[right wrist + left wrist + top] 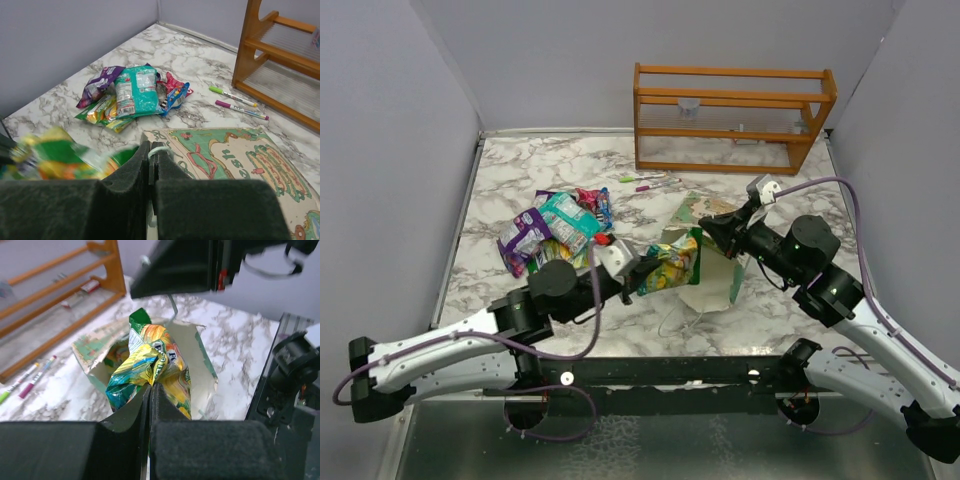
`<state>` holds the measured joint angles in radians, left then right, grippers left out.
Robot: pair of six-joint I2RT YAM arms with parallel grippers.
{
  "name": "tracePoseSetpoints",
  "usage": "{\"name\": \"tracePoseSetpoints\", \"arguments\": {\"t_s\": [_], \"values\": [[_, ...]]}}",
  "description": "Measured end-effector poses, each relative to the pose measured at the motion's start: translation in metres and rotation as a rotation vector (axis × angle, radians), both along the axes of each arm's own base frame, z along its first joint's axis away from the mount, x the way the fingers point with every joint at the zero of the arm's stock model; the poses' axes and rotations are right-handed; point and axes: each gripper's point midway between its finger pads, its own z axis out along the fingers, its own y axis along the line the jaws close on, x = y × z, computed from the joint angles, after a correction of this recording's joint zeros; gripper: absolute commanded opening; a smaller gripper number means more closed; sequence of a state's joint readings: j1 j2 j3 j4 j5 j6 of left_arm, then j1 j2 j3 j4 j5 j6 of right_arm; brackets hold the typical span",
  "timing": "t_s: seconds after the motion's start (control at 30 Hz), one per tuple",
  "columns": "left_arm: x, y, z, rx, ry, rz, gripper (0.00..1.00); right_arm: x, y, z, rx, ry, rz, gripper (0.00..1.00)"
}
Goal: Take the snacks out of the paper bag
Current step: Take out the snack from the paper bag, then place the snack at the center of the board.
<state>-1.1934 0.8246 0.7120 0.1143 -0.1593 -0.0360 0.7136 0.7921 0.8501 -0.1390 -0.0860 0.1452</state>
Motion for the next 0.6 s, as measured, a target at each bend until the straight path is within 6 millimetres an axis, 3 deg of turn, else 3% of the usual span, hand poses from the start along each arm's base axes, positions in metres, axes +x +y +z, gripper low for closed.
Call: {"name": "tracePoseSetpoints", "arguments": {"t_s": [0.17, 0.3, 0.47, 0.6], "values": [[-0.007, 0.046, 0.067, -0.127, -0.054, 0.059, 0.0, 0.003, -0.002, -0.003, -0.002, 0.003, -0.019, 0.02], [0.003, 0.082, 0.096, -0.218, -0.08, 0.191, 0.0, 0.003, -0.002, -0.003, 0.002, 0.006, -0.021, 0.02], [0.032, 0.114, 0.087, -0.211, -0.062, 0.44, 0.0, 0.003, -0.002, -0.003, 0.004, 0.007, -0.022, 0.02], [0.054, 0.138, 0.05, -0.155, -0.037, 0.662, 0.0, 0.003, -0.002, -0.003, 0.004, 0.007, -0.023, 0.02]]}}
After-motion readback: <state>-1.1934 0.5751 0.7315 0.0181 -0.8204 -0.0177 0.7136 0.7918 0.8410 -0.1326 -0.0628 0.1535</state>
